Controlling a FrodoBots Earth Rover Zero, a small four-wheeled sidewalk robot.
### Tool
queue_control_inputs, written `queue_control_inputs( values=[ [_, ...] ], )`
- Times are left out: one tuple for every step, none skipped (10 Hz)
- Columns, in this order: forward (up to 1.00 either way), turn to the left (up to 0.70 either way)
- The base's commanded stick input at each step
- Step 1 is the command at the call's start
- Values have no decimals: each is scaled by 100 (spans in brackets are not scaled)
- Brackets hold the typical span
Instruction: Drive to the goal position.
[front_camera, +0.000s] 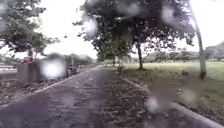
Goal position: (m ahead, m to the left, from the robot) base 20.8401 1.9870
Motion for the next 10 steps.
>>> queue_control_inputs(
  values=[
    [70, 0],
    [70, 0],
    [70, 0],
    [70, 0],
    [70, 0],
    [70, 0],
    [70, 0],
    [70, 0],
    [70, 0],
    [70, 0]
  ],
)
